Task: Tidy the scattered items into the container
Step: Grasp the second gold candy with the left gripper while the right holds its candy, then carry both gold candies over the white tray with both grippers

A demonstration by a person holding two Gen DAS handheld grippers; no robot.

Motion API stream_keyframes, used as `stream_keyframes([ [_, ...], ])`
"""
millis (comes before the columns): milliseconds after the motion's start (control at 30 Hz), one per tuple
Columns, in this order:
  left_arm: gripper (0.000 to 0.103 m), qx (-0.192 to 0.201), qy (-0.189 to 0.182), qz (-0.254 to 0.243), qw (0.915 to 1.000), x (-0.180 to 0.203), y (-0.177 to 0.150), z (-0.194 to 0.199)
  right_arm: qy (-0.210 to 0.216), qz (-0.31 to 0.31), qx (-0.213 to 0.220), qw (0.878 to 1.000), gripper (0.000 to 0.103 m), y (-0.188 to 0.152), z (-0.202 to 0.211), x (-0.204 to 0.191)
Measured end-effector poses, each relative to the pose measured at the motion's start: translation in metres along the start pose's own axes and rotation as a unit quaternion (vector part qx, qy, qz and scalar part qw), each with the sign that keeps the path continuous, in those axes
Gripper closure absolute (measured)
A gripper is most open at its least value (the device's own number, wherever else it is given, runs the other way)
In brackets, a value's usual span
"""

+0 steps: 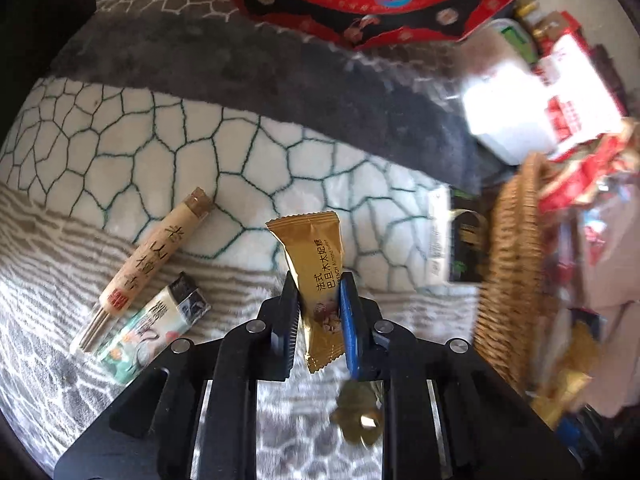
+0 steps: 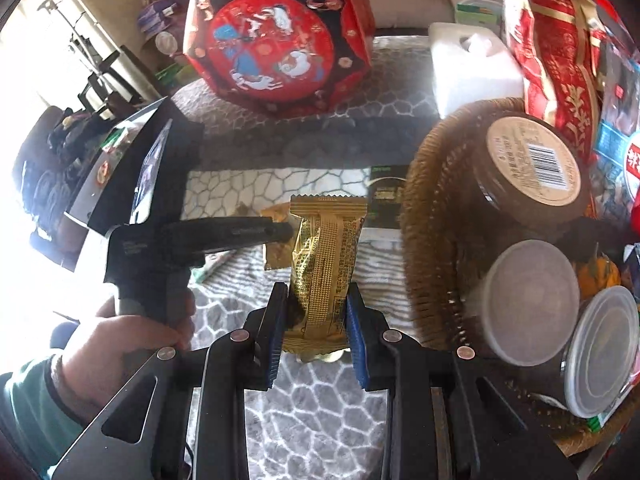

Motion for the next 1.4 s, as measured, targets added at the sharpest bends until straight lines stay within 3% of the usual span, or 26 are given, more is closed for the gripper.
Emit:
stream_keyframes([
  [167, 0.085, 0.033, -0.049, -0.034, 0.9977, -0.024, -0.004, 0.066, 0.017, 0.020, 0.006, 1.000, 0.075, 0.006, 0.001, -0.035],
  [300, 0.085, 0.074, -0.066, -0.037, 0.9944, -0.082, 0.014, 0.134, 0.036, 0.048, 0.014, 0.998, 0.075, 0.017, 0.000, -0.083],
  [433, 0.085, 0.121, -0.040, -0.021, 0.9916, -0.178, 0.039, 0.193, 0.048, 0.083, 0.013, 0.995, 0.075, 0.031, -0.016, -0.138],
  [600, 0.085, 0.160, 0.043, 0.016, 0.9860, -0.321, 0.072, 0.229, 0.069, 0.112, -0.005, 0.991, 0.075, 0.043, -0.055, -0.202],
  [700, 0.085, 0.163, 0.082, 0.034, 0.9827, -0.394, 0.091, 0.227, 0.093, 0.116, -0.016, 0.989, 0.075, 0.053, -0.085, -0.236],
  [867, 0.085, 0.166, 0.103, 0.037, 0.9800, -0.452, 0.121, 0.207, 0.134, 0.117, -0.033, 0.983, 0.075, 0.086, -0.150, -0.293],
  [967, 0.085, 0.156, 0.116, 0.040, 0.9801, -0.470, 0.139, 0.188, 0.156, 0.121, -0.034, 0.980, 0.075, 0.111, -0.194, -0.334],
  [1067, 0.085, 0.129, 0.125, 0.044, 0.9827, -0.484, 0.156, 0.159, 0.150, 0.135, -0.036, 0.979, 0.075, 0.138, -0.246, -0.369],
  [1200, 0.085, 0.103, 0.135, 0.045, 0.9845, -0.493, 0.166, 0.132, 0.161, 0.103, -0.053, 0.980, 0.075, 0.159, -0.308, -0.391],
  [1400, 0.086, 0.107, 0.113, 0.063, 0.9858, -0.507, 0.174, 0.125, 0.196, 0.048, -0.077, 0.976, 0.075, 0.172, -0.374, -0.405],
])
Point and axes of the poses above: each gripper's, at about its wrist camera, not at the fingertips, and z roughly against the way its jaws point, x to its right, y to its top, the point moved 6 cm from there along -z, roughly the way its jaws point, and after that the axes turned 14 degrees about y, right-handed, at the moved point
